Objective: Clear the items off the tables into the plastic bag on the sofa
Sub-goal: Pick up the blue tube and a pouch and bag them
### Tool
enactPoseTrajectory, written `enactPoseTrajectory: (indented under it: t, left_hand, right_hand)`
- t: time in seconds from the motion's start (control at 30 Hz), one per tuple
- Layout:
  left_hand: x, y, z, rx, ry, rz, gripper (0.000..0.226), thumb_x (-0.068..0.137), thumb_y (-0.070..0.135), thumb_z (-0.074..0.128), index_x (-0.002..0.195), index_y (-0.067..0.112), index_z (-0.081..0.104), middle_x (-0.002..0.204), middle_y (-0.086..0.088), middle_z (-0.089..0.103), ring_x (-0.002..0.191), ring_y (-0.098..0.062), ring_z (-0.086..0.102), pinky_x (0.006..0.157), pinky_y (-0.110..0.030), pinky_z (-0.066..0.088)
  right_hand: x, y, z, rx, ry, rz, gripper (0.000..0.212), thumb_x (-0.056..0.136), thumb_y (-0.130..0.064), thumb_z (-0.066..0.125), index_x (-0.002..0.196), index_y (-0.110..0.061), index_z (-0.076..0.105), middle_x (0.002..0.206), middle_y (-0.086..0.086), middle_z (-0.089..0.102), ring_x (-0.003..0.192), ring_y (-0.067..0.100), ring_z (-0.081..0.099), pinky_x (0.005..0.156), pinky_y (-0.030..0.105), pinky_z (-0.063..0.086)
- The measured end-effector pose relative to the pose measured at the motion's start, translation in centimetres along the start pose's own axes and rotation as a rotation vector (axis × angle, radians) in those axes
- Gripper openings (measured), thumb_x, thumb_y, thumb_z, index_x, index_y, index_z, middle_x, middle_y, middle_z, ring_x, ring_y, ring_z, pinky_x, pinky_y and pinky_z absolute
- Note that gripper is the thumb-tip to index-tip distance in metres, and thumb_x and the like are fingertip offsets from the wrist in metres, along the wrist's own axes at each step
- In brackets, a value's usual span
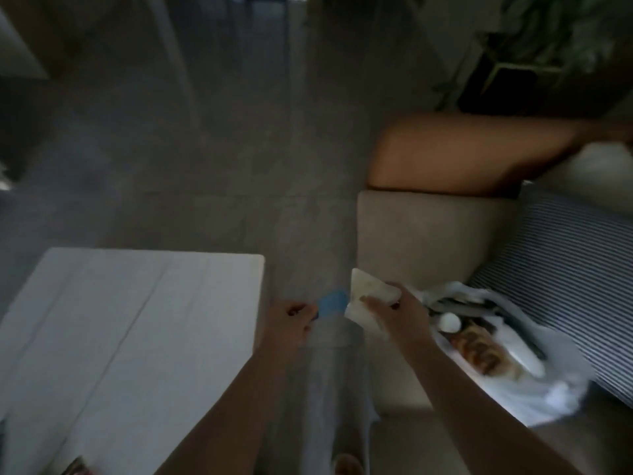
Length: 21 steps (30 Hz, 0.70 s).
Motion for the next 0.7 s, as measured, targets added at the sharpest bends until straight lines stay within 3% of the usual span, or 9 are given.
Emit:
enactPoseTrajectory:
  t: [0.07,0.17,0.3,0.4,0.47,0.53,0.6,0.7]
  left_hand:
    - [0.3,0.4,4.5,0.019,-0.062,-0.004,0.021,0.089,0.015,0.064,0.068,0.014,0.064,0.05,0.001,0.056,0.034,0.002,0.049,0.041,-0.014,0.039]
    - [0.2,1.0,11.1,0.05,-0.149,-0.01,0.008,0.09,0.015,0.063,0.087,0.008,0.066,0.061,-0.003,0.058,0.033,0.003,0.05,0.04,-0.013,0.04]
    - [-0.5,1.4,19.3,0.098,-0.251,-0.009,0.012,0.088,0.016,0.065,0.076,0.016,0.065,0.063,-0.004,0.06,0.051,-0.011,0.055,0.051,-0.022,0.044]
    - [-0.6,1.1,24.7,0.151,-0.32,-0.037,0.008,0.088,0.015,0.064,0.081,0.016,0.066,0.064,-0.002,0.06,0.058,-0.013,0.054,0.057,-0.026,0.045]
    - [-0.3,1.1,28.1,0.189,-0.351,-0.042,0.011,0.087,0.016,0.065,0.095,0.008,0.069,0.065,-0.003,0.06,0.06,-0.015,0.055,0.06,-0.028,0.047]
    - [0.0,1.4,31.0,0.256,-0.367,-0.023,0.013,0.087,0.019,0.064,0.092,0.009,0.07,0.071,-0.01,0.064,0.069,-0.023,0.061,0.071,-0.037,0.053]
    - [0.3,1.6,33.5,0.329,-0.367,0.012,0.017,0.088,0.023,0.063,0.09,0.008,0.071,0.086,-0.021,0.069,0.085,-0.034,0.066,0.084,-0.044,0.055]
    - [0.4,1.9,36.2,0.45,-0.399,0.066,0.029,0.091,0.028,0.057,0.108,0.008,0.069,0.101,-0.018,0.069,0.098,-0.032,0.064,0.084,-0.035,0.051]
  right_hand:
    - [0.4,2.6,-3.5,-0.027,0.048,0.052,0.028,0.082,-0.025,0.071,0.106,-0.017,0.061,0.089,-0.004,0.065,0.084,0.014,0.062,0.069,0.022,0.045]
    - [1.1,6.9,-8.6,-0.081,0.133,0.129,0.032,0.081,-0.033,0.071,0.105,-0.015,0.06,0.094,-0.002,0.065,0.091,0.017,0.061,0.075,0.027,0.043]
    - [2.5,11.9,-14.9,-0.15,0.264,0.179,0.041,0.081,-0.034,0.07,0.113,-0.011,0.059,0.102,0.003,0.066,0.099,0.02,0.061,0.089,0.031,0.044]
    - [3.3,15.0,-18.6,-0.206,0.328,0.204,0.027,0.09,-0.022,0.06,0.111,-0.005,0.06,0.103,0.011,0.067,0.097,0.024,0.061,0.088,0.028,0.041]
    - [3.9,16.5,-20.4,-0.321,0.317,0.192,0.022,0.095,-0.017,0.051,0.11,-0.004,0.06,0.101,0.013,0.067,0.089,0.021,0.059,0.082,0.026,0.042]
    - [4.7,17.2,-21.5,-0.459,0.234,0.138,0.023,0.097,-0.017,0.045,0.11,-0.005,0.059,0.102,0.011,0.067,0.084,0.015,0.057,0.078,0.022,0.042]
    - [5.6,17.6,-22.0,-0.624,0.138,0.095,0.026,0.098,-0.017,0.044,0.118,-0.008,0.057,0.109,0.007,0.066,0.093,0.015,0.061,0.083,0.024,0.047]
    - [6.4,17.7,-23.0,-0.734,0.102,0.072,0.028,0.098,-0.017,0.043,0.124,-0.014,0.051,0.107,0.004,0.066,0.092,0.016,0.066,0.079,0.03,0.055]
Point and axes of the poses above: each hand's wrist, its own x-axis towards the middle knuckle, its own z-axis out of the palm, y = z × x, the point moved 6 cm from there along x, towards the middle knuckle
